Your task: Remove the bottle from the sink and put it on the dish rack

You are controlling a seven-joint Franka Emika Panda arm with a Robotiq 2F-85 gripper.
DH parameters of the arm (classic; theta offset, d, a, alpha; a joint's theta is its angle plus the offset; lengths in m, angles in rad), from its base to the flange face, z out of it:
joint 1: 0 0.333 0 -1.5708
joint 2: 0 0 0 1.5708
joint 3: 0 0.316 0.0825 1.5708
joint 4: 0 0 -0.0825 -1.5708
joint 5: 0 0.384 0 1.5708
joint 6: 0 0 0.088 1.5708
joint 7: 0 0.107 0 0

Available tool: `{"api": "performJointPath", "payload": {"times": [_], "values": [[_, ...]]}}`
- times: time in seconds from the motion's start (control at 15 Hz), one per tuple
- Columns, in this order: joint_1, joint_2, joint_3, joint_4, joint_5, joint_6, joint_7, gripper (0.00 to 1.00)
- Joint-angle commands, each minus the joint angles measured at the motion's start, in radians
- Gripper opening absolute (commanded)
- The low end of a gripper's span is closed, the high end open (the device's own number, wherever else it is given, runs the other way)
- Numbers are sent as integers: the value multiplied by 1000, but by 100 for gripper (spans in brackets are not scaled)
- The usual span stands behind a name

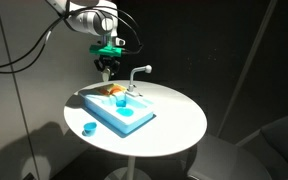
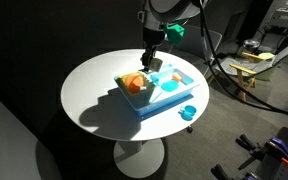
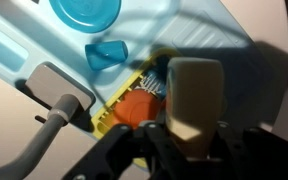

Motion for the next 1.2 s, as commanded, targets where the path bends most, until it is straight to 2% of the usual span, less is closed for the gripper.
{"api": "performJointPath", "payload": {"times": [0.0,0.27,0.33,1.13], "values": [[4,25,-1,56,-17,-30,0,62],[4,26,-2,61,-18,-30,0,94],[3,25,-2,60,-19,-29,0,99],[7,-30,-5,6,-15,-51,36,100]]}}
